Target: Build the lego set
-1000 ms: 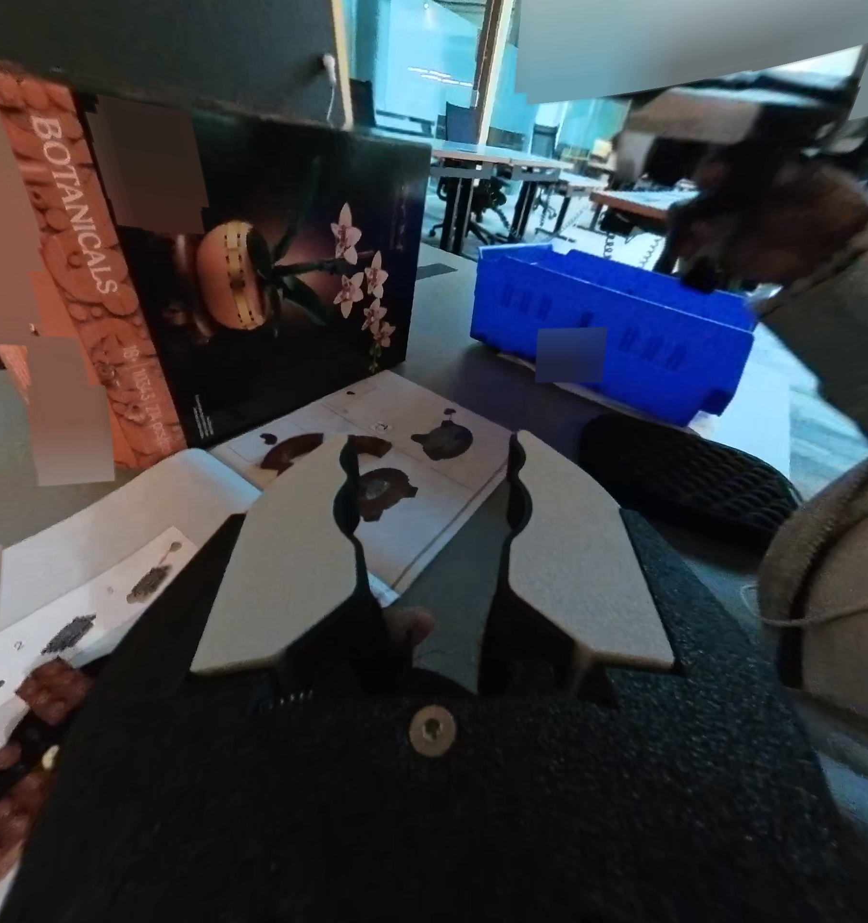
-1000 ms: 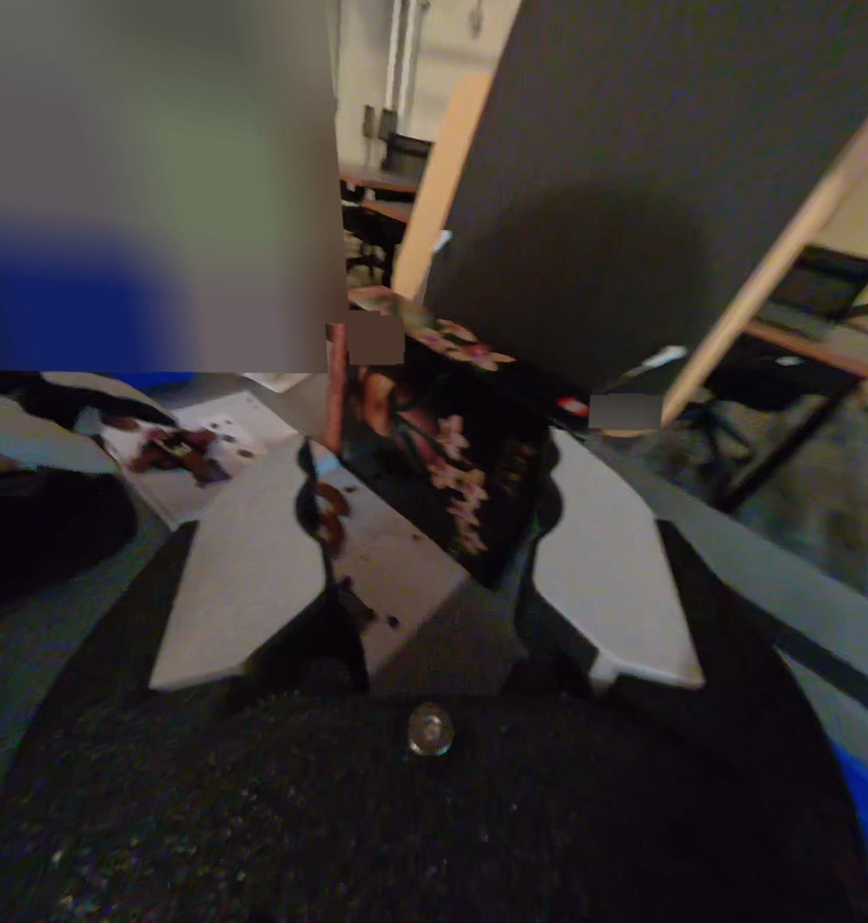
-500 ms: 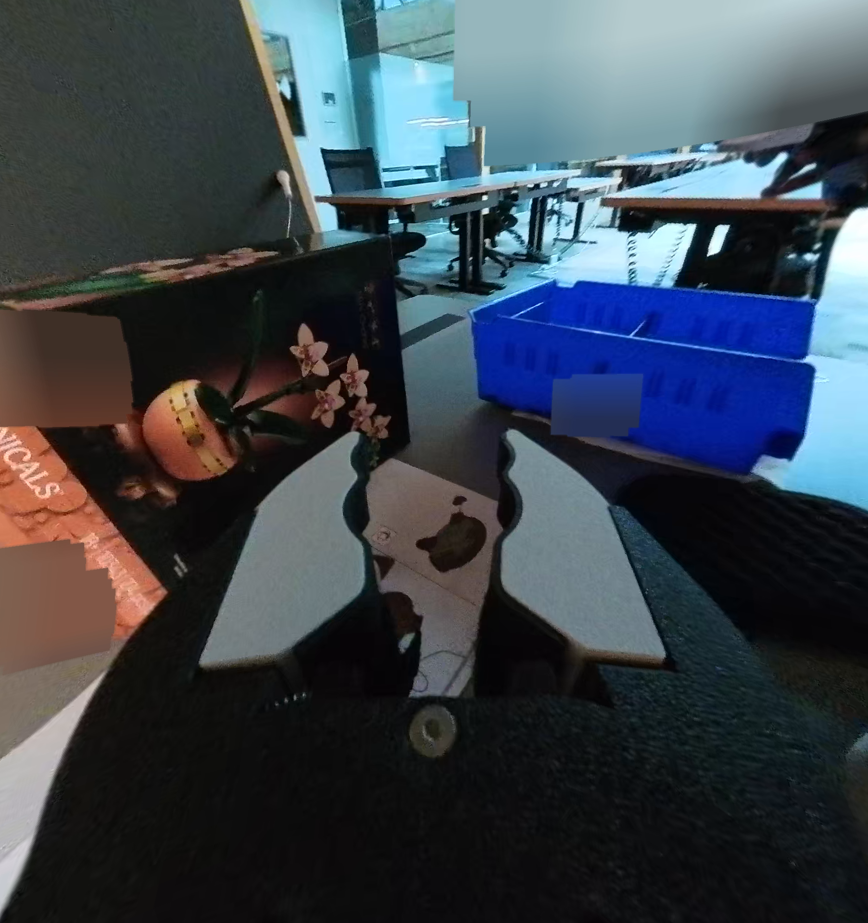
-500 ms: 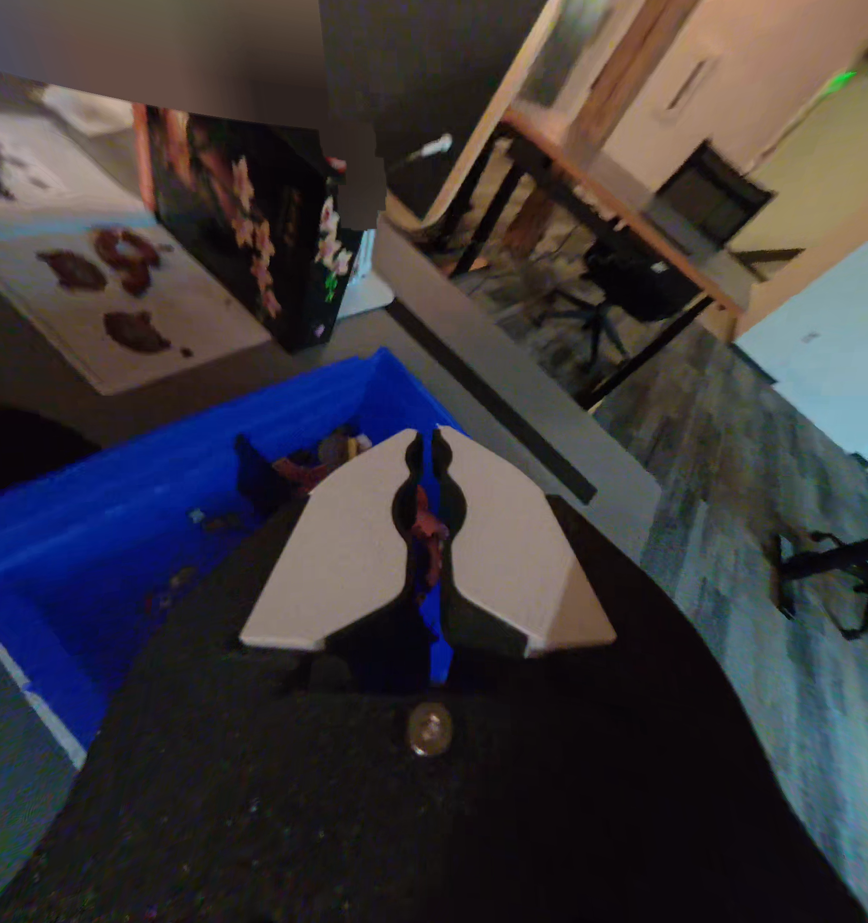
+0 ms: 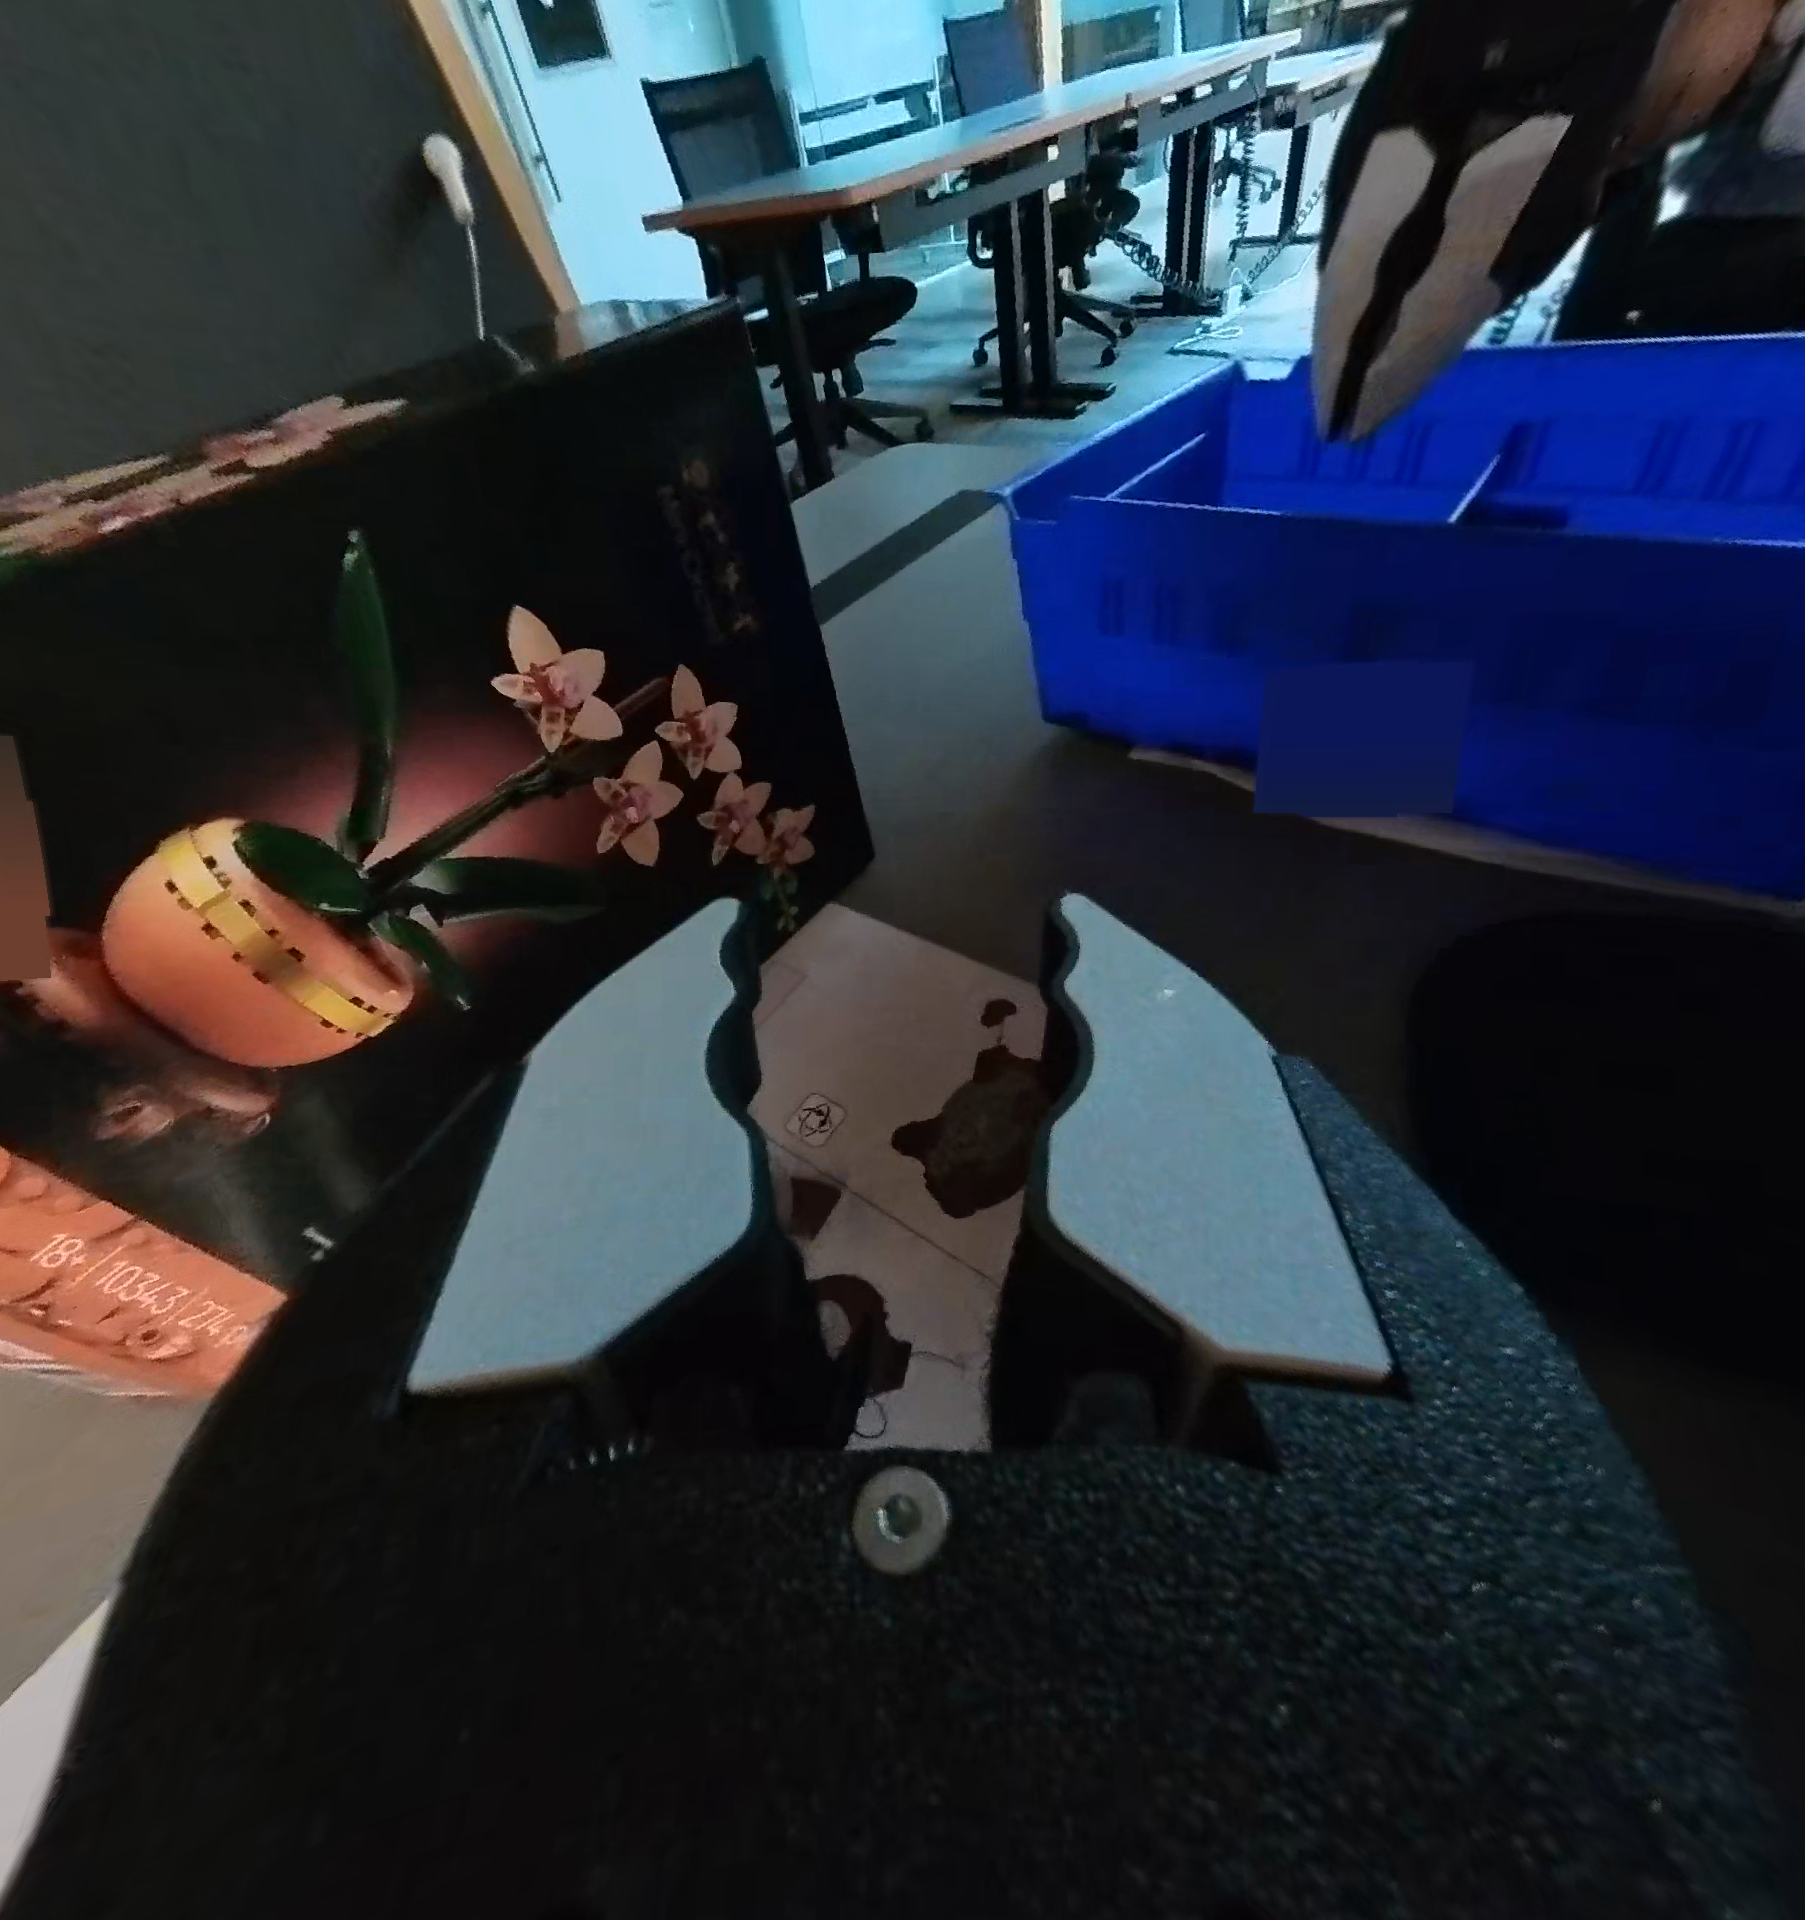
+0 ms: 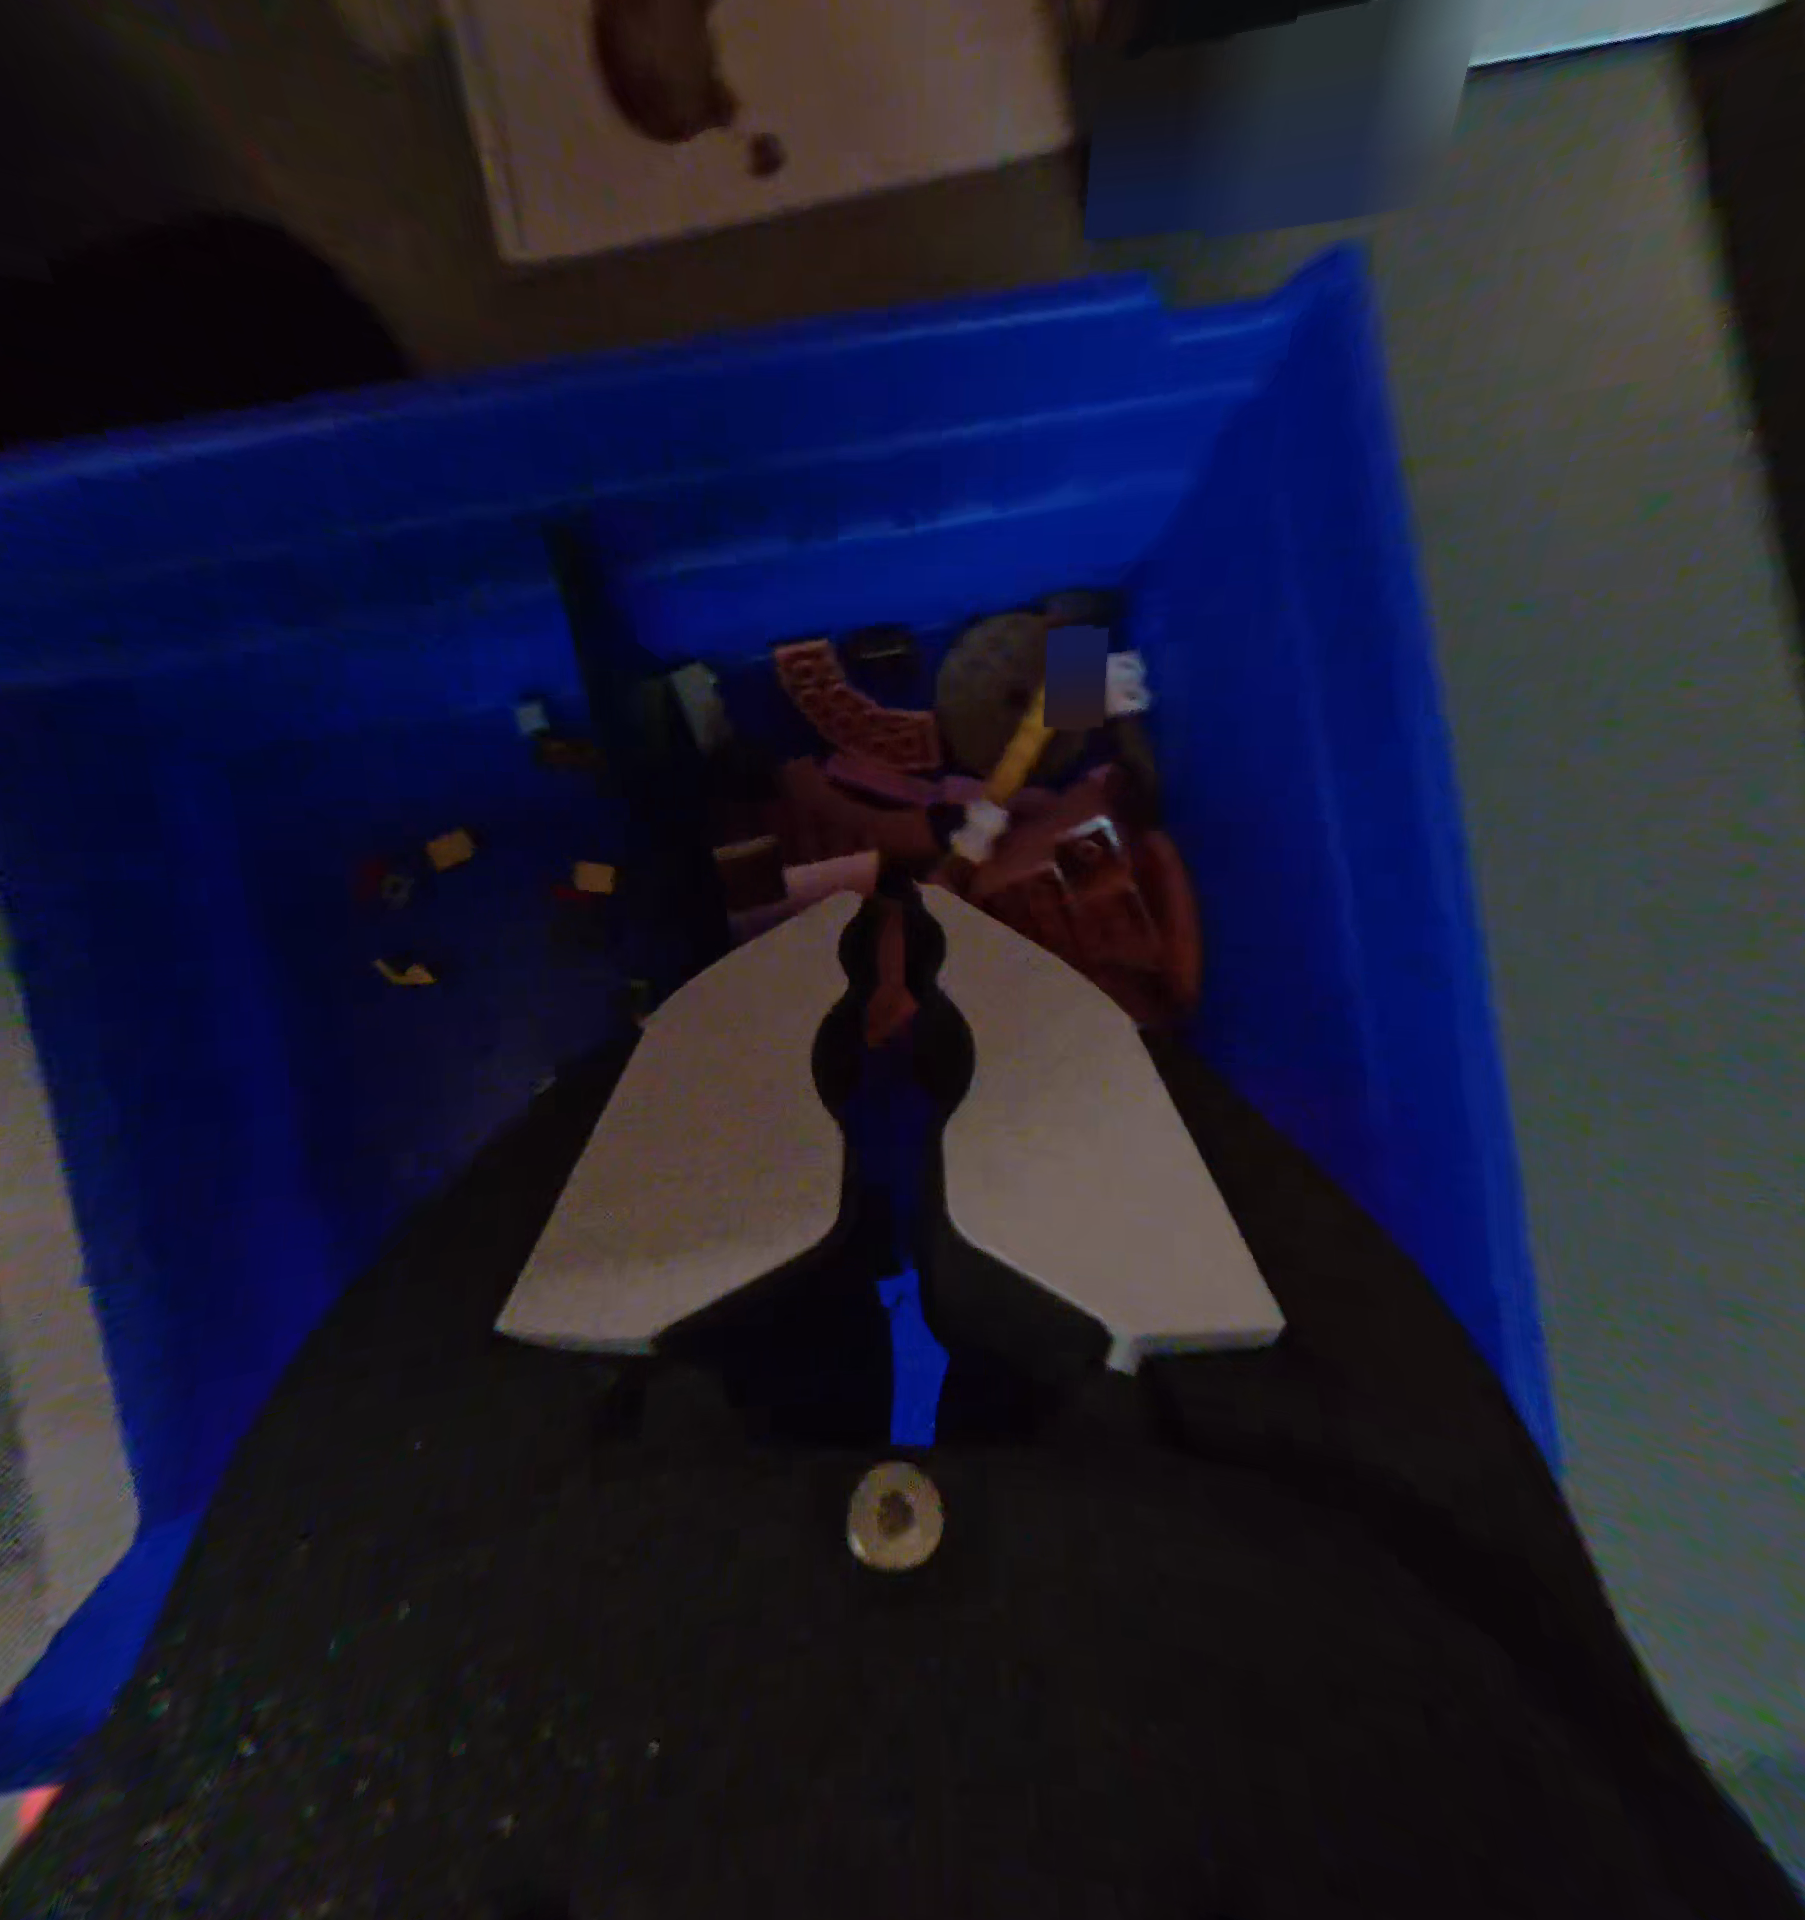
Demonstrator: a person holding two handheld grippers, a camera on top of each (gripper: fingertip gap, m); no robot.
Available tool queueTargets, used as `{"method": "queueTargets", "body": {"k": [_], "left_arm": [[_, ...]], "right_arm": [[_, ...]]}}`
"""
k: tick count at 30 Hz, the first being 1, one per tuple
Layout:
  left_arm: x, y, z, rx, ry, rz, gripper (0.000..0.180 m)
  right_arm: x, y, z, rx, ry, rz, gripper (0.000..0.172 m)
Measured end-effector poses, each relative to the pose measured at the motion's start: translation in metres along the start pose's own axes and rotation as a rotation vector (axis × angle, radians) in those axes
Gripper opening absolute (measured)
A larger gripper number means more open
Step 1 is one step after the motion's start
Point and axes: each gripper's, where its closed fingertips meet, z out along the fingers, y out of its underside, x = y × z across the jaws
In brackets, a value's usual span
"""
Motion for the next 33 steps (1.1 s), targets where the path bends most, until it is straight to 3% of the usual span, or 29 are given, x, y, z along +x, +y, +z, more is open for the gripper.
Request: {"method": "queueTargets", "body": {"k": [5, 8, 10, 14, 17, 23, 26, 29, 31, 33], "left_arm": [[-0.003, 0.001, 0.002, 0.002, -0.002, -0.036, 0.052], [-0.005, 0.004, 0.001, -0.009, -0.014, -0.05, 0.052], [-0.006, 0.004, 0.001, -0.011, -0.021, -0.052, 0.052], [-0.006, 0.005, -0.001, -0.022, -0.029, -0.038, 0.051], [-0.005, 0.009, 0.001, -0.024, -0.024, -0.043, 0.051], [-0.001, 0.011, 0.006, -0.012, 0.007, -0.057, 0.051], [-0.004, 0.009, 0.004, -0.006, 0.001, -0.05, 0.051], [-0.01, 0.007, -0.001, 0.006, -0.023, -0.067, 0.051], [-0.013, 0.006, -0.003, 0.016, -0.031, -0.085, 0.051], [-0.014, 0.008, -0.004, 0.021, -0.036, -0.098, 0.051]], "right_arm": [[-0.02, -0.013, 0.033, -0.031, -0.25, -0.045, 0.011], [-0.027, 0.004, 0.052, -0.17, -0.305, -0.087, 0.018], [-0.019, 0.019, 0.055, -0.24, -0.26, -0.096, 0.009], [0.015, 0.013, 0.011, -0.122, -0.084, 0.107, 0.008], [0.018, 0.037, -0.014, -0.249, 0.001, 0.188, 0.01], [-0.021, 0.064, 0.014, -0.497, -0.187, 0.226, 0.0], [-0.026, 0.055, 0.042, -0.451, -0.261, 0.234, 0.0], [0.001, 0.055, 0.051, -0.441, -0.094, 0.214, 0.0], [0.024, 0.041, 0.038, -0.347, 0.046, 0.219, 0.0], [0.029, 0.038, 0.02, -0.332, 0.072, 0.184, 0.004]]}}
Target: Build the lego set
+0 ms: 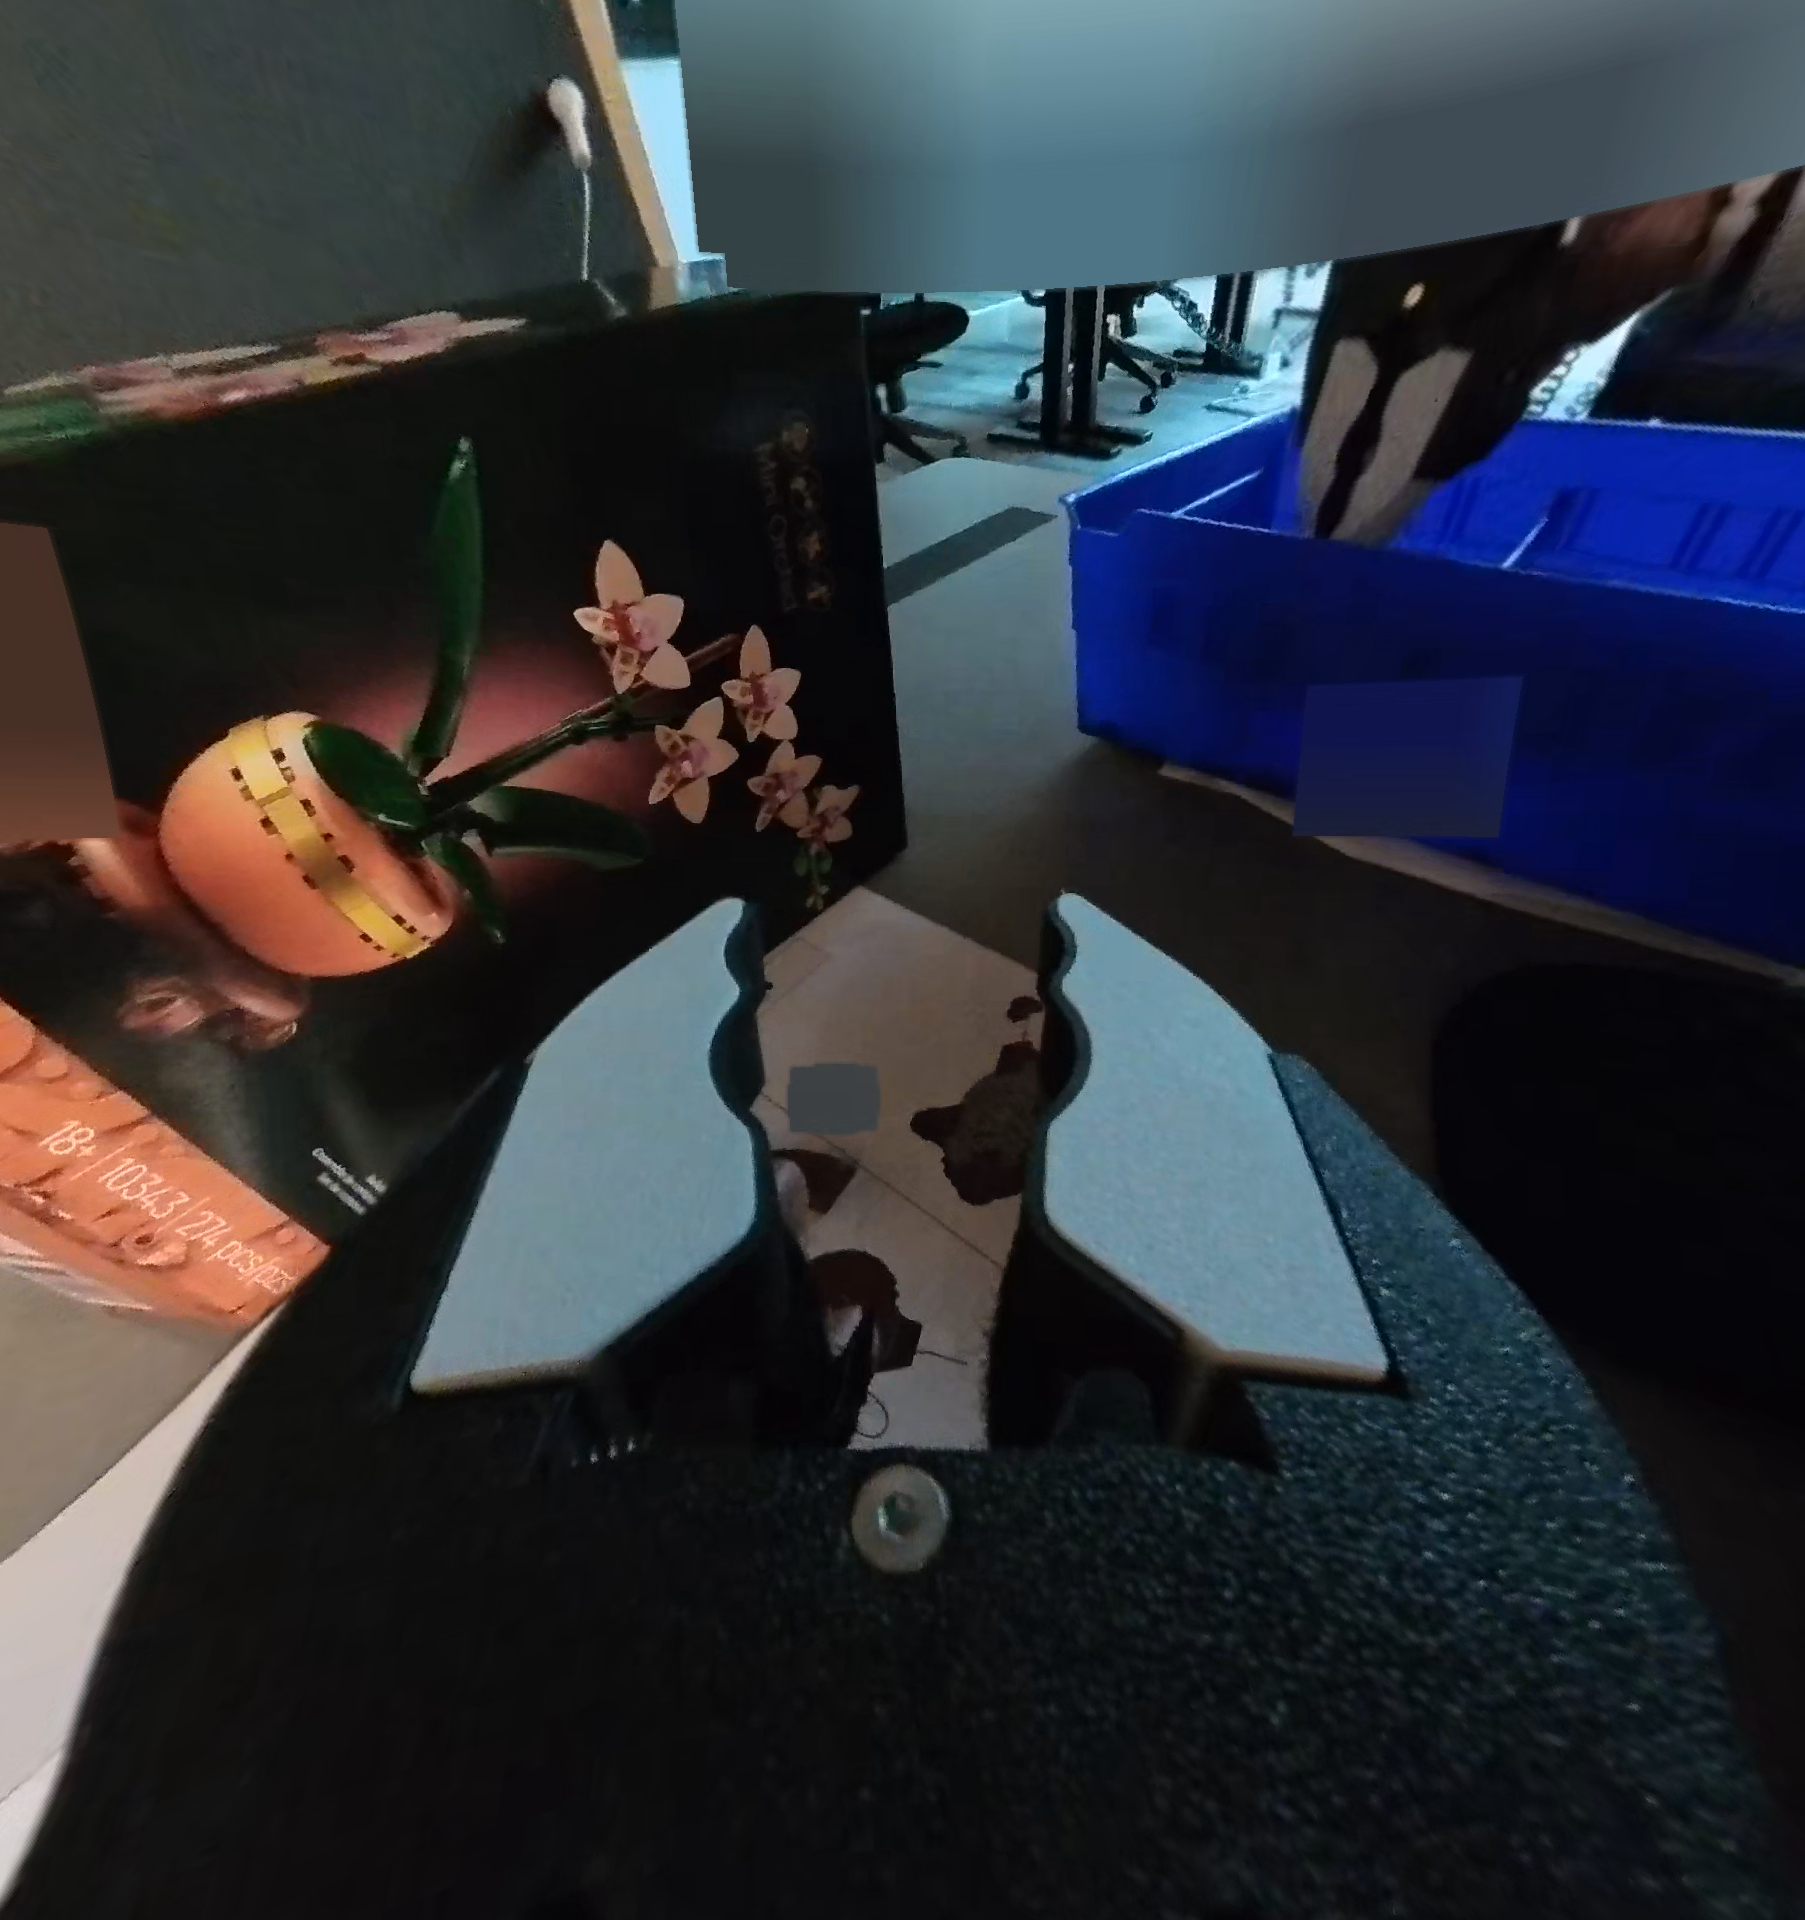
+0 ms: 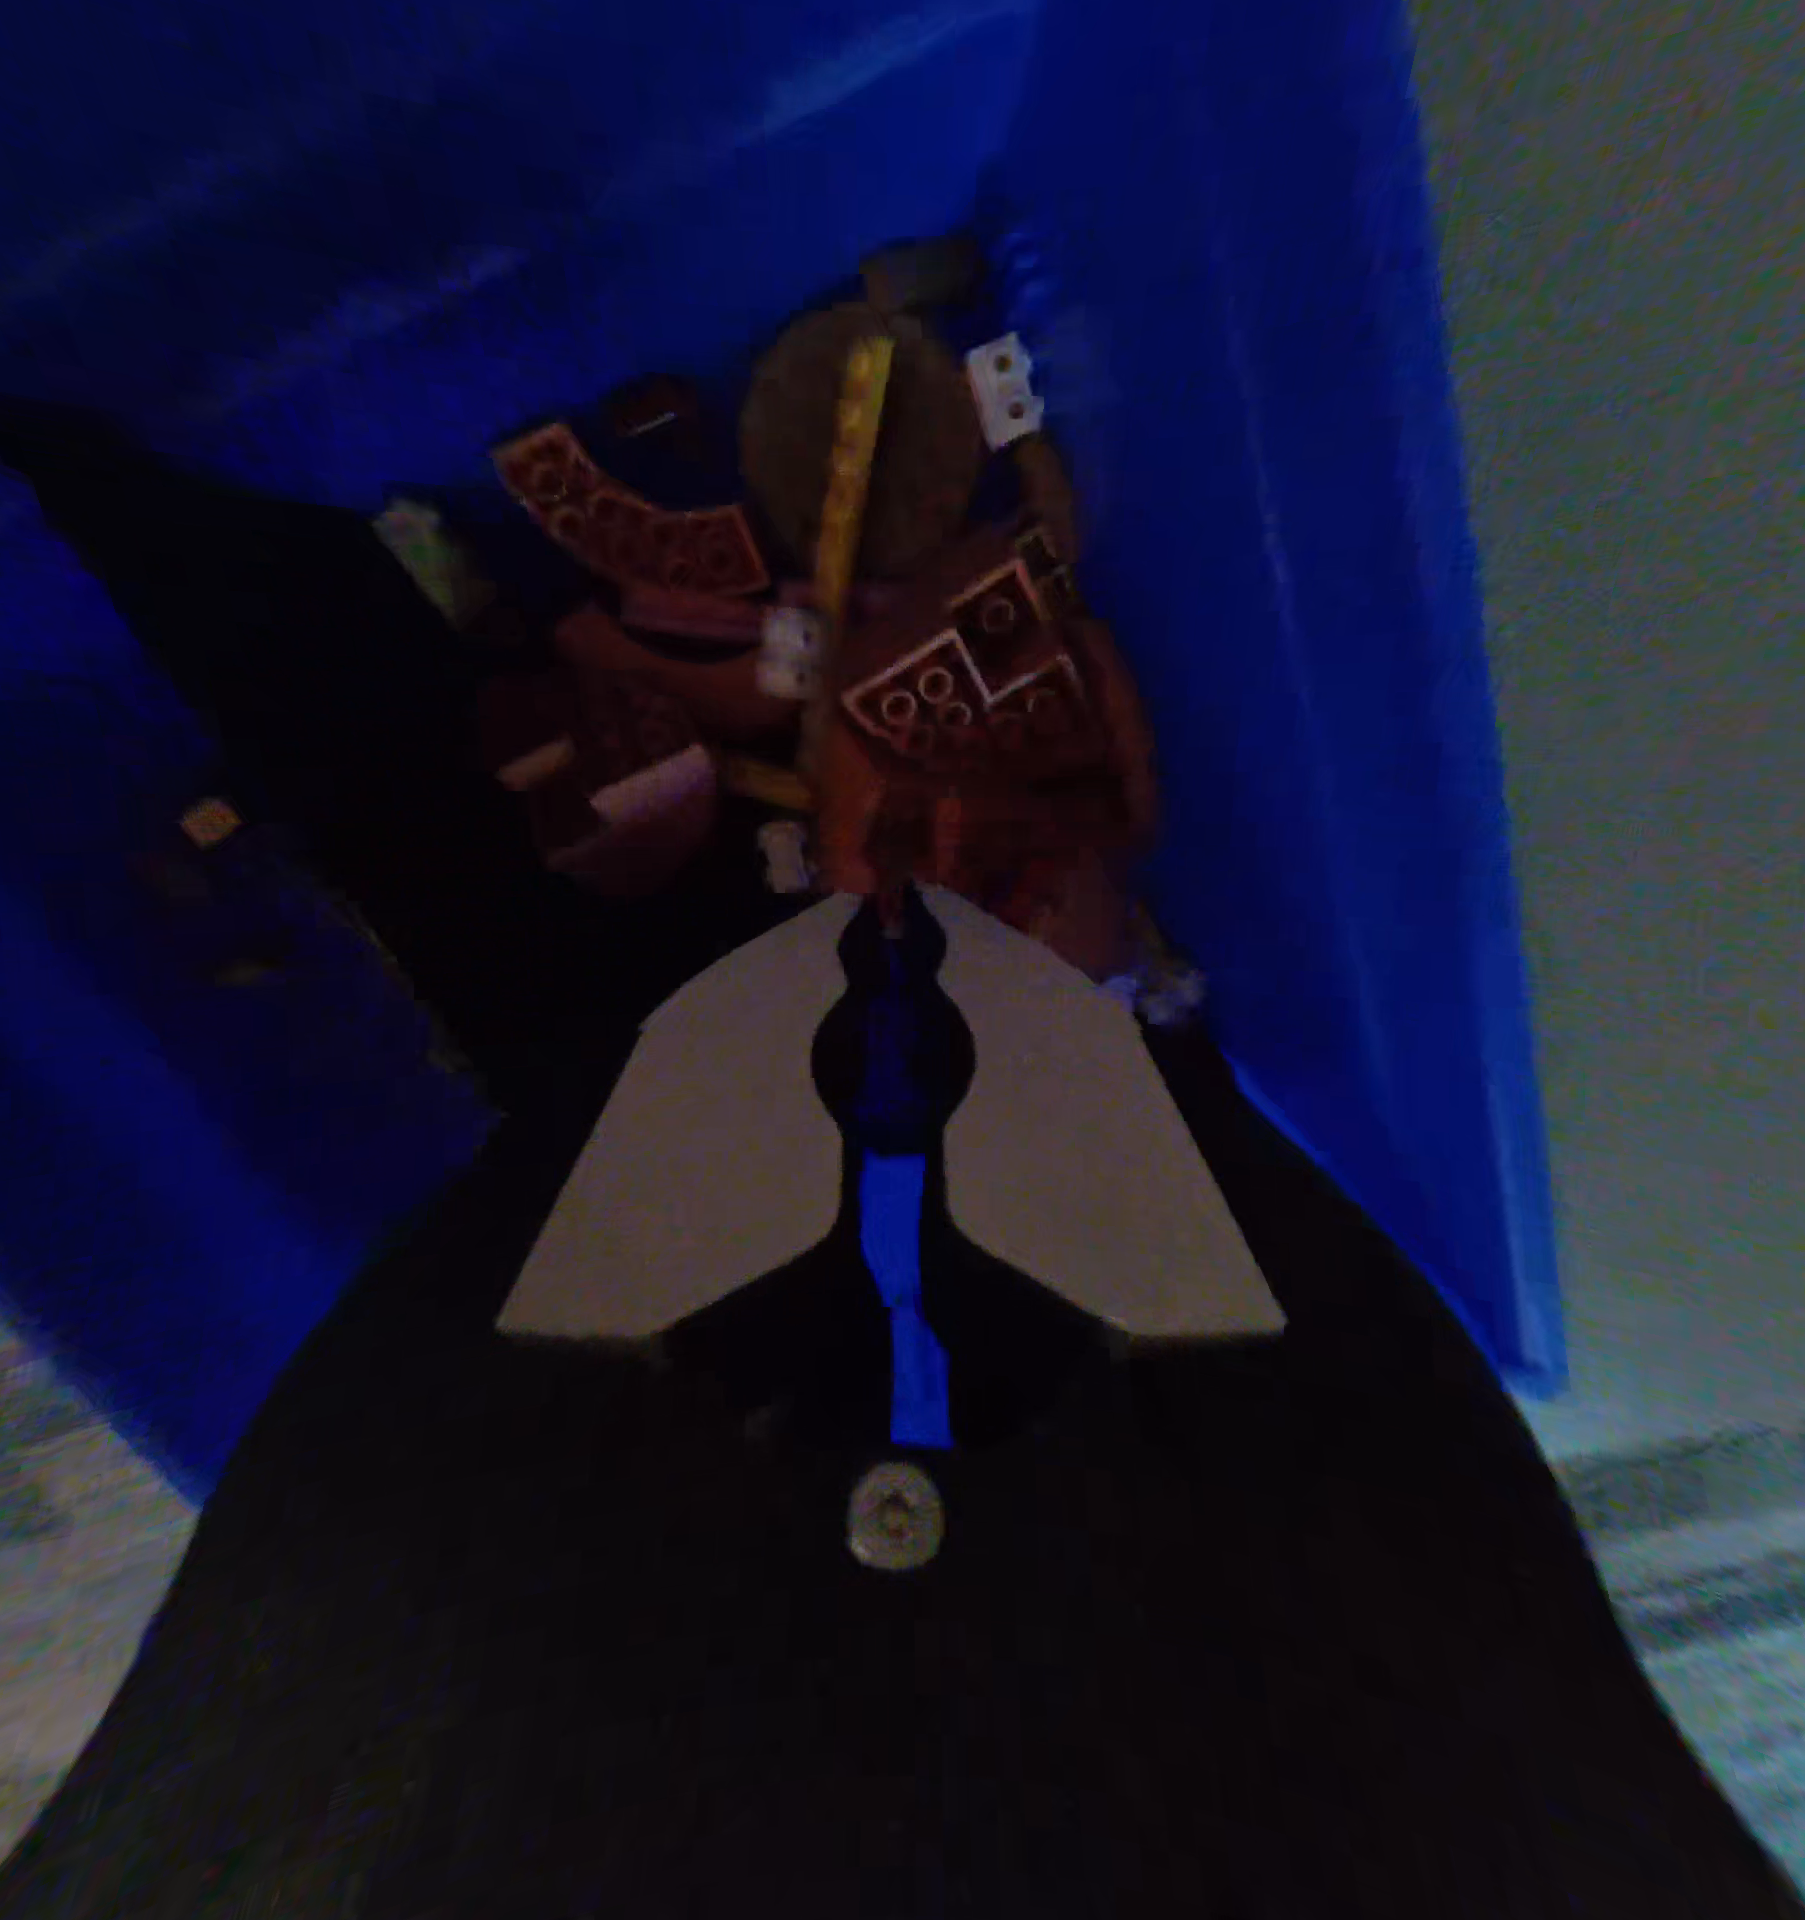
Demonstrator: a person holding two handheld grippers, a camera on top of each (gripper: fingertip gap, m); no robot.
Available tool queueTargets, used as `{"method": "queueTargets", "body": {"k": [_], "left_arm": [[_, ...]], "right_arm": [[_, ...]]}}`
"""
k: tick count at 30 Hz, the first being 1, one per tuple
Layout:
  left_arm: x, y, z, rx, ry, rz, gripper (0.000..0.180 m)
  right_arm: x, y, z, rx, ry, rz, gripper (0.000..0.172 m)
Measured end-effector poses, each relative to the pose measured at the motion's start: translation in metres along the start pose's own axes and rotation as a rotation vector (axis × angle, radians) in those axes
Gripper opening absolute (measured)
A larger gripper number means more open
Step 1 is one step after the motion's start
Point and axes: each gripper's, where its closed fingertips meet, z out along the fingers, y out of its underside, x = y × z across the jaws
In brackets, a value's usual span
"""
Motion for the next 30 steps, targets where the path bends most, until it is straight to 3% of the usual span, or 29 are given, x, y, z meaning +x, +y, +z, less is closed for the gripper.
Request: {"method": "queueTargets", "body": {"k": [2, 8, 12, 17, 21, 25, 28, 30], "left_arm": [[0.001, 0.002, 0.001, -0.002, 0.005, -0.007, 0.05], [0.006, 0.004, 0.004, -0.009, 0.025, 0.019, 0.051], [0.004, 0.004, 0.001, -0.005, 0.017, 0.01, 0.05], [-0.001, 0.005, -0.001, 0.002, 0.004, -0.009, 0.05], [0.0, 0.006, 0.001, 0.01, 0.013, -0.022, 0.05], [0.002, 0.001, -0.001, 0.025, 0.026, -0.011, 0.05], [0.002, -0.007, -0.008, 0.062, 0.027, -0.01, 0.051], [0.003, -0.012, -0.014, 0.103, 0.036, -0.033, 0.051]], "right_arm": [[-0.003, 0.007, -0.008, -0.03, -0.027, 0.001, 0.014], [-0.046, 0.01, 0.004, -0.1, -0.322, 0.065, 0.02], [-0.044, 0.019, 0.026, -0.194, -0.293, 0.06, 0.032], [-0.042, 0.037, 0.04, -0.356, -0.218, 0.082, 0.02], [-0.038, 0.037, 0.041, -0.372, -0.164, 0.111, 0.013], [-0.037, 0.031, 0.025, -0.252, -0.177, 0.15, 0.014], [-0.034, 0.0, -0.018, 0.031, -0.168, 0.233, 0.014], [-0.04, -0.032, -0.051, 0.303, -0.198, 0.282, 0.014]]}}
